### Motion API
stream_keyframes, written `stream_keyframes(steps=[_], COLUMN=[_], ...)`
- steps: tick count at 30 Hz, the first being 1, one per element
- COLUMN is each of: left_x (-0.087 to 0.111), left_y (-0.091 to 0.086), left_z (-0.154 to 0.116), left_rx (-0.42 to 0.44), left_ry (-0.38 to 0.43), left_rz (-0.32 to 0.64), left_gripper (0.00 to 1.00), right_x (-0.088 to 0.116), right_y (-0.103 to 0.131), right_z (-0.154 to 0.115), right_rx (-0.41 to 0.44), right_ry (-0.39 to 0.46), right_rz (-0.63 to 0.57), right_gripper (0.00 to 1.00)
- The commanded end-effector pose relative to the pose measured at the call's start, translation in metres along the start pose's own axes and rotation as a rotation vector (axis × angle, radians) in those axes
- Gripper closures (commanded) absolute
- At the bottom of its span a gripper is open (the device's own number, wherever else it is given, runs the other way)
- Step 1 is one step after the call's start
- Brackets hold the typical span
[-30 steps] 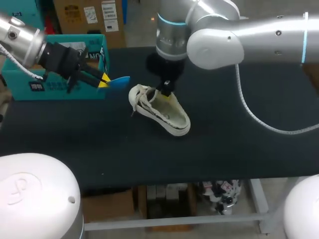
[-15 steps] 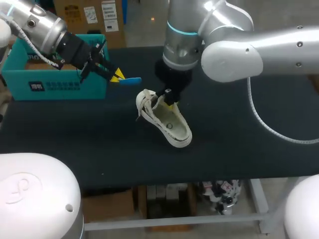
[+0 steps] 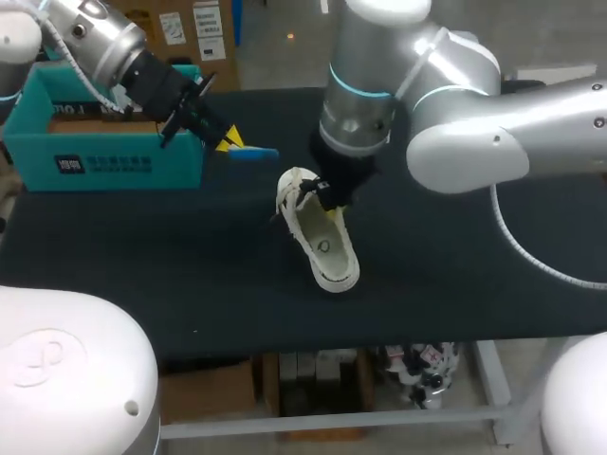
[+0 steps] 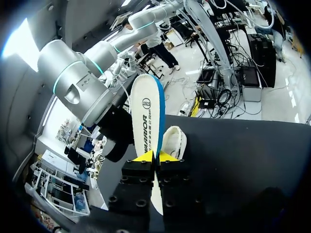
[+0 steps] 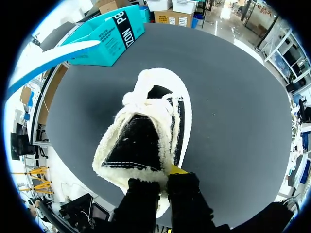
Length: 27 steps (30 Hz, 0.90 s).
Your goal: Open the shoe tongue, take the insole out of the shoe, put the insole back into the shoe, and pack the shoe into the shoebox
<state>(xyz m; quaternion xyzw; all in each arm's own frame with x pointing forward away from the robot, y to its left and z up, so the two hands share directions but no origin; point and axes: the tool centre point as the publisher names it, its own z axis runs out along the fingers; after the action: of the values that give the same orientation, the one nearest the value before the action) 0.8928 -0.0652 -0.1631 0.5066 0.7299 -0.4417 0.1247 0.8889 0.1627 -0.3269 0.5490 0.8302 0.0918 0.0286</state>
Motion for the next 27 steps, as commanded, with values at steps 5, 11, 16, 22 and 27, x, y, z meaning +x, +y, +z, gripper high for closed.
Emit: stream_keyframes(steps=[5,11,16,22,27], left_x=[0.009,0.015,0.019,0.021,0.027], left_y=[0.006,0.007,0.004,-0.003,-0.014], left_z=[0.000,-0.001,-0.001,-0.001,0.000], left_rx=[0.027,0.025,0.023,0.014,0.009], left_ry=[-0.006,-0.019,-0.019,-0.017,-0.019], left_rz=[0.004,-0.006,-0.009,-0.013,0.001], left_gripper=[1.00,1.00,1.00,1.00,1.00], right_x=[-0.016,-0.021,-0.023,-0.021,-0.018], right_y=[0.000,-0.003,-0.003,-0.009,-0.017], right_z=[0.010,0.014,0.017,0.006,-0.017], right_rx=[-0.055,-0.071,-0.093,-0.122,-0.166], right_ry=[0.025,0.025,0.042,0.029,0.023], right_rz=[0.061,0.116,0.122,0.118,0.155], right_gripper=[1.00,1.00,0.15,0.00,0.00])
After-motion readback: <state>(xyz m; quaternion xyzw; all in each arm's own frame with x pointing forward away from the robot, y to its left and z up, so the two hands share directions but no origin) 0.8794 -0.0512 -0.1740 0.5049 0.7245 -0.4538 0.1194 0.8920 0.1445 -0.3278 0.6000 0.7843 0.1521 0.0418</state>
